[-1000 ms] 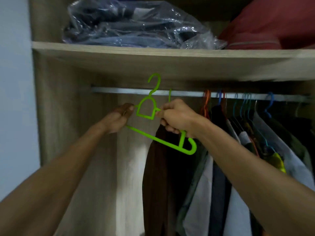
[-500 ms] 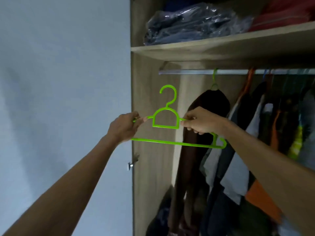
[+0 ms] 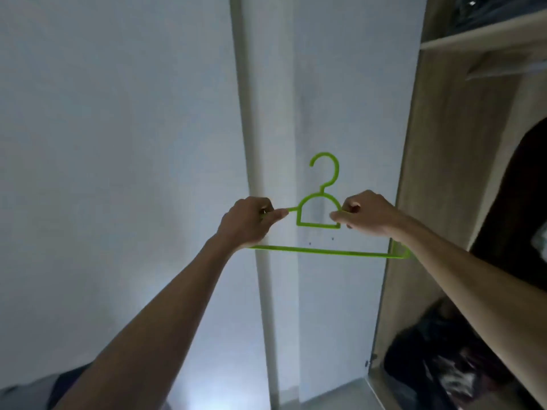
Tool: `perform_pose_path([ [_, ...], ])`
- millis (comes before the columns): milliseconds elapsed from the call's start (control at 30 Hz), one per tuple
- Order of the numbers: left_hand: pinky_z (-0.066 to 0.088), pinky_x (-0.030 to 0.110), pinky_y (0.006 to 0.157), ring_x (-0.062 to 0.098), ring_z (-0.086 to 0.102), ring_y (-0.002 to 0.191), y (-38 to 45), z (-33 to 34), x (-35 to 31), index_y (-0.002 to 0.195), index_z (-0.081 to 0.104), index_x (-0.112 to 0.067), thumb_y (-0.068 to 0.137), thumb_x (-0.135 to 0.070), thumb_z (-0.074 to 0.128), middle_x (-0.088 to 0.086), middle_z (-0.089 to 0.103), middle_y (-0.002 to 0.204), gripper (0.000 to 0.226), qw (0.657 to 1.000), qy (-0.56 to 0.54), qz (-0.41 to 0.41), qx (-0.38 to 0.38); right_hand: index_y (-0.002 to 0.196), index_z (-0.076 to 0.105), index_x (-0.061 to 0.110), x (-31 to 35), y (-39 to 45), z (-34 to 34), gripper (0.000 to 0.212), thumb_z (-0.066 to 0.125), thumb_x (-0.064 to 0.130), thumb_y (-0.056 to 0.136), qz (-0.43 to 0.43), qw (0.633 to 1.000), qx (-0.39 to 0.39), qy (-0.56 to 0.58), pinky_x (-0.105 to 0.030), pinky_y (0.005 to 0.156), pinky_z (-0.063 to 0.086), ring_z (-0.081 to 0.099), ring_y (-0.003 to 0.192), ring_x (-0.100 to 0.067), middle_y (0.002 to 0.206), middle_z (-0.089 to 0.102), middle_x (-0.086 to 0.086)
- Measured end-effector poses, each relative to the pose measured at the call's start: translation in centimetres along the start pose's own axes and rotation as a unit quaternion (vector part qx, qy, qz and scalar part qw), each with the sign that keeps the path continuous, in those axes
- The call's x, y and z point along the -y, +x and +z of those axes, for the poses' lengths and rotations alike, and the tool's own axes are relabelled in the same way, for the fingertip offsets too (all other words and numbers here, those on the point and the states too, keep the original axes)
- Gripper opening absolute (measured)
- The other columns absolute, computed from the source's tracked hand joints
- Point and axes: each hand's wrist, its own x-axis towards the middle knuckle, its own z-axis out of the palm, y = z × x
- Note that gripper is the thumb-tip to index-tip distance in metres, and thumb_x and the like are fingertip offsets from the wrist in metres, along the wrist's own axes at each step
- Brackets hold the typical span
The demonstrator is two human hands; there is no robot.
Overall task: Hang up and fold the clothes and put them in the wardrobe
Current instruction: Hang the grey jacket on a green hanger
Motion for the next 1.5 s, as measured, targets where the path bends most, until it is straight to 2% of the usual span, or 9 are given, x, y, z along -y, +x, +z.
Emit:
perform_pose_path([
  [200,0.036,0.029,0.058,0.009,0.048,0.059,-17.9,-13.1,5.5,0.064,0.057,-0.031,0.090,-0.060,0.059,-0.010,0.052,0.059,0.039,0.996,0.037,-0.073,0.021,0.079,0.068,0.015,13.5,-12.2,9.3,0.015,0.063,0.024,0.089,-0.088,0.993,0.073,0.035,-0.024,0.054,0.038,0.058,0.066,-0.016,0.075,0.066,0.000],
  [300,0.038,0.030,0.060,0.011,0.046,0.055,-21.2,-15.6,6.3,0.062,0.058,-0.029,0.090,-0.058,0.060,-0.006,0.051,0.056,0.040,0.996,0.027,-0.072,0.037,0.077,0.069,0.022,15.7,-14.4,10.1,0.014,0.064,0.022,0.091,-0.116,0.989,0.072,0.061,-0.022,0.055,0.040,0.060,0.067,-0.013,0.072,0.066,0.004],
  [567,0.035,0.022,0.054,0.007,0.040,0.047,-37.6,-24.5,7.8,0.071,0.068,-0.018,0.090,-0.055,0.061,-0.006,0.050,0.052,0.043,0.985,0.006,-0.170,-0.022,0.094,0.072,0.017,26.2,-23.4,14.4,0.007,0.071,0.013,0.088,-0.227,0.955,0.156,0.112,-0.027,0.074,0.055,0.071,0.081,-0.012,0.082,0.075,0.001],
  [667,0.033,0.016,0.051,0.002,0.039,0.044,-43.1,-26.3,8.1,0.070,0.069,-0.017,0.090,-0.053,0.062,-0.010,0.049,0.049,0.042,0.978,0.010,-0.204,-0.049,0.096,0.070,0.013,28.7,-26.5,16.3,0.006,0.065,0.013,0.093,-0.257,0.934,0.198,0.151,-0.027,0.072,0.052,0.073,0.081,-0.012,0.083,0.076,0.000],
  [833,0.030,0.012,0.047,0.004,0.036,0.043,-49.3,-26.2,7.9,0.065,0.064,-0.003,0.091,-0.050,0.063,-0.007,0.043,0.047,0.053,0.967,0.022,-0.248,-0.054,0.092,0.070,0.013,29.6,-30.6,19.9,0.021,0.058,0.028,0.100,-0.250,0.921,0.234,0.187,-0.031,0.071,0.052,0.071,0.076,-0.011,0.076,0.076,0.001],
  [967,0.029,0.016,0.050,0.007,0.032,0.046,-53.3,-24.1,7.7,0.064,0.058,0.003,0.092,-0.048,0.063,0.003,0.042,0.050,0.058,0.967,0.028,-0.251,-0.016,0.084,0.070,0.012,27.5,-33.9,22.2,0.023,0.058,0.025,0.099,-0.226,0.914,0.277,0.192,-0.043,0.077,0.057,0.071,0.083,-0.025,0.074,0.075,0.001],
  [1200,0.030,0.019,0.052,0.006,0.032,0.043,-55.8,-21.3,8.7,0.059,0.052,-0.007,0.094,-0.045,0.061,-0.003,0.038,0.049,0.053,0.965,-0.007,-0.260,0.010,0.082,0.067,0.011,26.6,-34.4,23.8,0.023,0.059,0.023,0.099,-0.207,0.913,0.314,0.159,-0.032,0.069,0.051,0.069,0.075,-0.018,0.075,0.074,-0.003],
  [1333,0.036,0.028,0.055,0.012,0.038,0.047,-55.2,-20.3,11.8,0.064,0.058,0.002,0.092,-0.052,0.059,0.022,0.055,0.059,0.061,0.962,-0.037,-0.269,0.005,0.084,0.065,0.017,28.4,-33.3,26.2,0.028,0.054,0.036,0.102,-0.164,0.924,0.288,0.192,-0.026,0.064,0.048,0.069,0.059,-0.013,0.076,0.073,-0.009],
  [1500,0.038,0.023,0.057,0.006,0.036,0.044,-53.0,-20.4,17.6,0.055,0.050,-0.012,0.095,-0.044,0.059,-0.013,0.041,0.041,0.052,0.957,-0.064,-0.283,0.026,0.093,0.066,0.013,31.4,-29.8,30.9,0.032,0.052,0.041,0.102,-0.142,0.940,0.250,0.182,-0.027,0.066,0.052,0.071,0.063,-0.021,0.078,0.071,-0.006],
])
